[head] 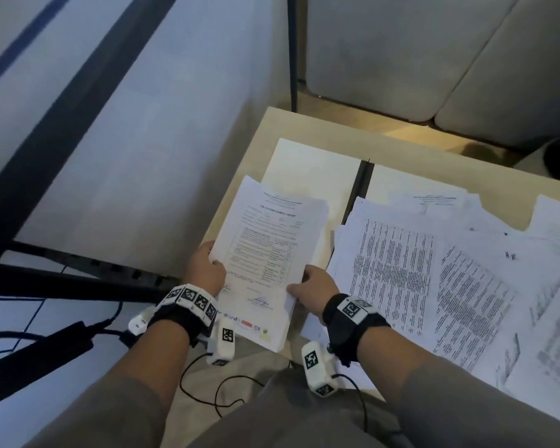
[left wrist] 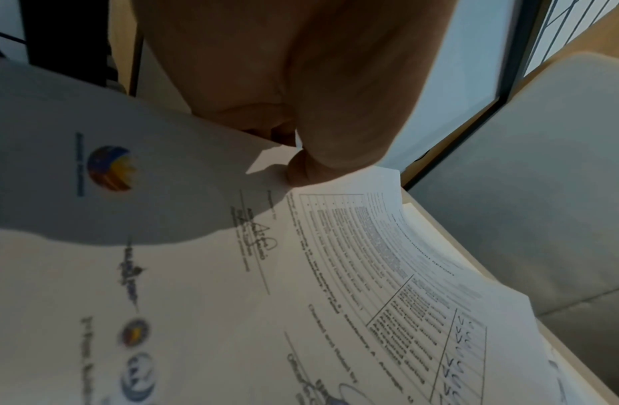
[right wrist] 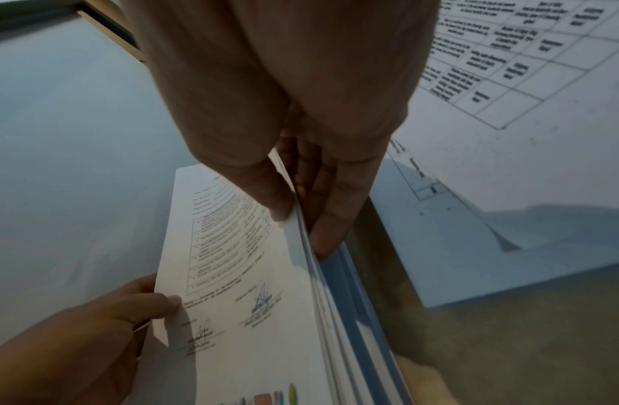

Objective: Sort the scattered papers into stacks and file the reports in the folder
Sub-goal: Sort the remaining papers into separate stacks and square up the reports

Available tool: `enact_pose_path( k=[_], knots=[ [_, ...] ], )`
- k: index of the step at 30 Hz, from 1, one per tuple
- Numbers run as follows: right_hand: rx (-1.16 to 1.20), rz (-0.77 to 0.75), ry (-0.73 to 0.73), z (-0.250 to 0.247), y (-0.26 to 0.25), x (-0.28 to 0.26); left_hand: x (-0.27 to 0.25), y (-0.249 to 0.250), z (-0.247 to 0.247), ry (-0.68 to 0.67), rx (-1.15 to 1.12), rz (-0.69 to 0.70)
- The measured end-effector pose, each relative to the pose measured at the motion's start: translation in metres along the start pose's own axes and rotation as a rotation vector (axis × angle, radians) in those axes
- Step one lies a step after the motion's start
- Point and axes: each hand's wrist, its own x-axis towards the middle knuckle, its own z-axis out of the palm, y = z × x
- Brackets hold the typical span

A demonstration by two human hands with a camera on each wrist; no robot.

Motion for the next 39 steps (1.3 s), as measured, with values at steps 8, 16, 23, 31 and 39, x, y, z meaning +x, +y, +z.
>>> enact_pose_path(
  k=[8,16,23,31,39],
  knots=[
    [-0.136,0.034,0.058,0.004,-0.001,0.002,0.019,-0.014,0.009,0.052,0.076,0.041],
    [-0.196,0.068,0.163,0.004,-0.013,0.008,0.029,-0.004,0.009,0.011,0.105,0.014],
    [-0.147,0.059,0.135,0.005,-0.021,0.011,0.042,-0.007,0.007,-0.082,0.087,0.085],
    [-0.008,-0.023,0.051,-0.036,-0.013,-0.020,0.022,0.014,0.016,0.152,0.160,0.227],
    [-0.079,0.011,0.291,-0.169,0.077,-0.072,-0.072,0.087,0.113,-0.129,0.090,0.493]
  ],
)
